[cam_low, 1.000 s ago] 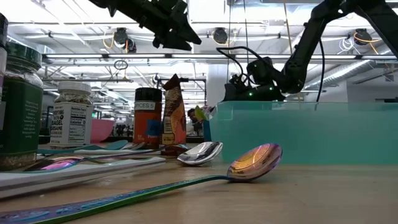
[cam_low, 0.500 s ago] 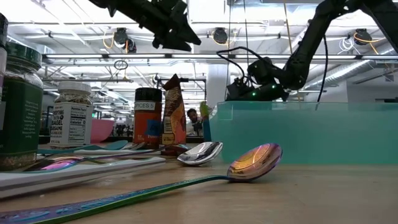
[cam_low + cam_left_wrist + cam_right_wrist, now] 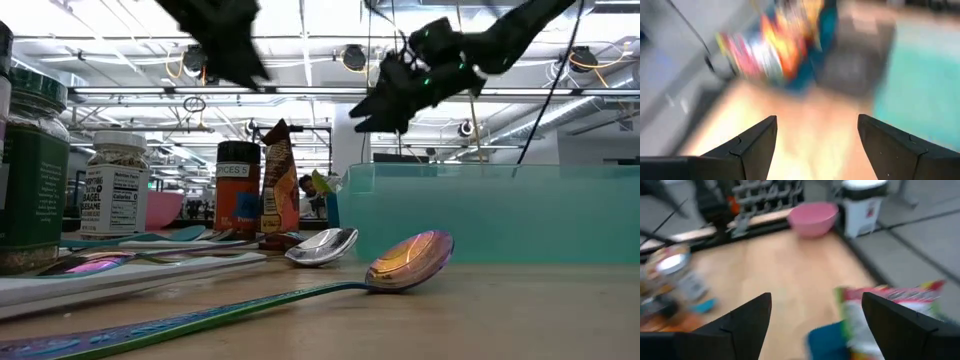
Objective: Pick & Place Food Item
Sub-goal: Put the blue noodle pack into the blue bin
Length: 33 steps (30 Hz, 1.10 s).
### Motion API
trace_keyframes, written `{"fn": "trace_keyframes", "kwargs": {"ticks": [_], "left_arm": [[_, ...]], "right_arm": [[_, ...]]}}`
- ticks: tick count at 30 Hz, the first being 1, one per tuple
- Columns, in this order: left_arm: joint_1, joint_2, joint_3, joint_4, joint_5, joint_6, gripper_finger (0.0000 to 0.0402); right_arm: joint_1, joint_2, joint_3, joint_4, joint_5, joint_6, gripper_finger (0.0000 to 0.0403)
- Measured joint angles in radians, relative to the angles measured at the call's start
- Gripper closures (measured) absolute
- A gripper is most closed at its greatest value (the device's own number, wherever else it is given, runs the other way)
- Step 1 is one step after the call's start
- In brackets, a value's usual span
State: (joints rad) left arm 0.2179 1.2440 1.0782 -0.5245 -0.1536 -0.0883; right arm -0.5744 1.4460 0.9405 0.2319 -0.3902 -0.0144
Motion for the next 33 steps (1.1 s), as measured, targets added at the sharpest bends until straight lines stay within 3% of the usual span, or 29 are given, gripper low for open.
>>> {"fn": "trace_keyframes", "kwargs": {"ticks": [3, 7, 12, 17, 20, 25, 28, 33], "left_arm": [[-0.046, -0.037, 0.001, -0.296, 0.064, -0.125, 0.0117], [-0.145, -0.043, 0.000, -0.636, 0.082, -0.439, 0.0117], [-0.318, -0.043, -0.050, -0.854, 0.106, -0.765, 0.0117], [-0.496, -0.042, -0.149, -0.847, 0.274, -0.943, 0.0117], [-0.598, -0.040, -0.221, -0.785, 0.359, -0.951, 0.0117], [-0.745, -0.040, -0.318, -0.680, 0.590, -0.966, 0.0117], [-0.832, -0.040, -0.339, -0.674, 0.584, -0.971, 0.0117], [-0.934, -0.040, -0.372, -0.587, 0.423, -1.012, 0.0117]], "right_arm": [[0.092, -0.083, 0.000, -0.157, 0.087, 0.001, 0.0106], [0.237, -0.143, -0.001, -0.279, 0.287, -0.029, 0.0121], [0.385, -0.163, -0.001, -0.271, 0.410, -0.062, 0.0135], [0.461, -0.161, -0.001, -0.261, 0.418, -0.080, 0.0144], [0.476, -0.161, -0.001, -0.259, 0.418, -0.081, 0.0148], [0.478, -0.161, -0.001, -0.255, 0.419, -0.077, 0.0149], [0.478, -0.160, -0.001, -0.251, 0.418, -0.077, 0.0149], [0.478, -0.160, -0.001, -0.243, 0.417, -0.077, 0.0149]]}}
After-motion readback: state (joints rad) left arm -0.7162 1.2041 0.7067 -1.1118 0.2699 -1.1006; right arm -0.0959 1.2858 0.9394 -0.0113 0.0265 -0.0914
